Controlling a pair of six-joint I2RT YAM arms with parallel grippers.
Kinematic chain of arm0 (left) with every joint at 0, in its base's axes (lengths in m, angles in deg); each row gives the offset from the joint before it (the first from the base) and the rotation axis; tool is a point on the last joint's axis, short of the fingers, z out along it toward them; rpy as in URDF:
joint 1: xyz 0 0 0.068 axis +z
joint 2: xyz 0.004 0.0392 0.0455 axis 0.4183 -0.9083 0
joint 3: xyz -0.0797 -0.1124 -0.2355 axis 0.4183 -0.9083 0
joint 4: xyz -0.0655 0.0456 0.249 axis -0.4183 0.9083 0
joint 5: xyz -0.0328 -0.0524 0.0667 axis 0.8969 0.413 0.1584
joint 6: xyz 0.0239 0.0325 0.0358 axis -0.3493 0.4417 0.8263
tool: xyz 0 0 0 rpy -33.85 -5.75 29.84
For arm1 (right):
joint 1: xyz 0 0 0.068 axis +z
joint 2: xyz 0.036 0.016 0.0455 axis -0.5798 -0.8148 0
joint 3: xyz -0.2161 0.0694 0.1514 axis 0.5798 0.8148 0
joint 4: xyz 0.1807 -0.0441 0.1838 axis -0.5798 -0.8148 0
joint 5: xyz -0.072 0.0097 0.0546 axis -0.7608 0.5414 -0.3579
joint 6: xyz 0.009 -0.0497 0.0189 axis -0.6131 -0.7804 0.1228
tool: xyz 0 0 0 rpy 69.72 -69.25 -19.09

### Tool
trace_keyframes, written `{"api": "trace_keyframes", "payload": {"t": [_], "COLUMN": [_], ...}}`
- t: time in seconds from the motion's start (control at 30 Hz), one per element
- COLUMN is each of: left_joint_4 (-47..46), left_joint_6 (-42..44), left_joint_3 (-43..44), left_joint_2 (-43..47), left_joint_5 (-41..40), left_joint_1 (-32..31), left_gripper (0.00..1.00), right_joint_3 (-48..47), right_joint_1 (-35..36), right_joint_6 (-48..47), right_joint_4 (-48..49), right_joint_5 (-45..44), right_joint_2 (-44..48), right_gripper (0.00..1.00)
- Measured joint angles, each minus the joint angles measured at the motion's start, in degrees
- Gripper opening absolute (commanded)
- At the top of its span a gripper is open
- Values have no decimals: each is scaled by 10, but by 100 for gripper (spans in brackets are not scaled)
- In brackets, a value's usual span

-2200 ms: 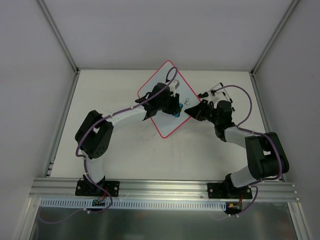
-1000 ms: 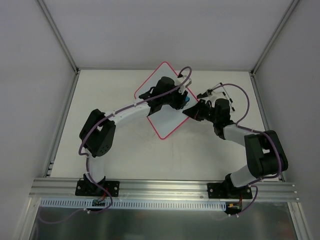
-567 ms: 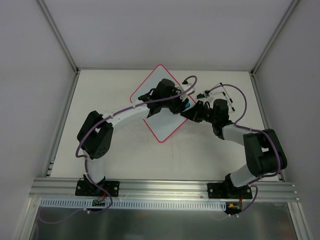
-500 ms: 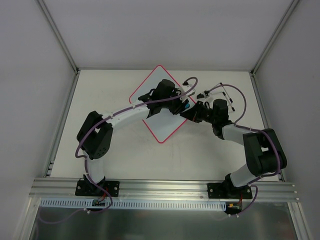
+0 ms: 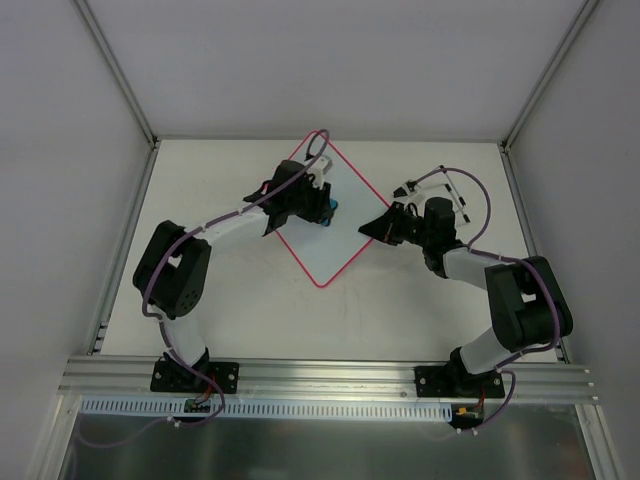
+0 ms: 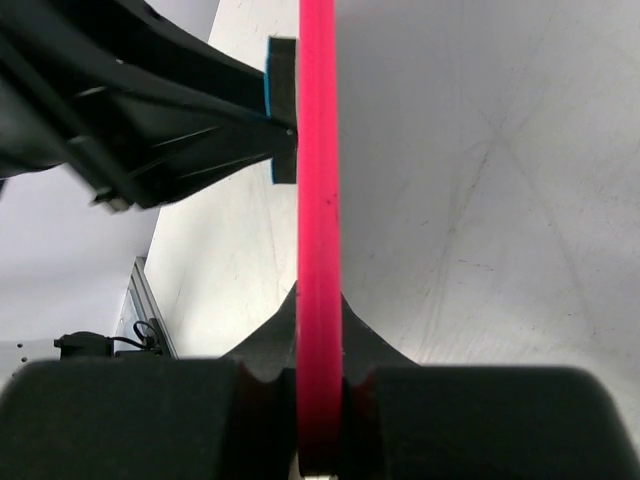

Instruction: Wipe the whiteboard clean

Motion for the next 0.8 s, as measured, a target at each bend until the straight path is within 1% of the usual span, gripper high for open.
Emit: {"api": "trace_keyframes", "payload": {"t": [0.1, 0.23, 0.43, 0.5, 0.6, 0.8], "left_joint_4": [-34, -78, -150, -164, -172, -163], "left_joint_6": [-82, -173, -258, -278, -296, -308], "left_joint_3": [-88, -162, -215, -224, -241, -255], "left_joint_2": [24, 34, 42, 44, 56, 85], "left_joint_5": [-28, -45, -50, -61, -80, -99], "left_joint_1": [53, 103, 112, 106, 81, -24], "left_gripper": [0, 0, 0, 0, 0, 0], "right_joint_3": [0, 0, 0, 0, 0, 0], "right_joint_1": [0, 1, 1, 1, 1, -5], "right_joint_6": [-2, -2, -3, -4, -6, -6], "right_joint_4": [1, 1, 1, 0, 0, 0], "right_joint_5": [0, 0, 0, -1, -2, -9], "right_joint_2": [0, 1, 3, 5, 7, 8], "right_gripper": [0, 0, 0, 0, 0, 0]}}
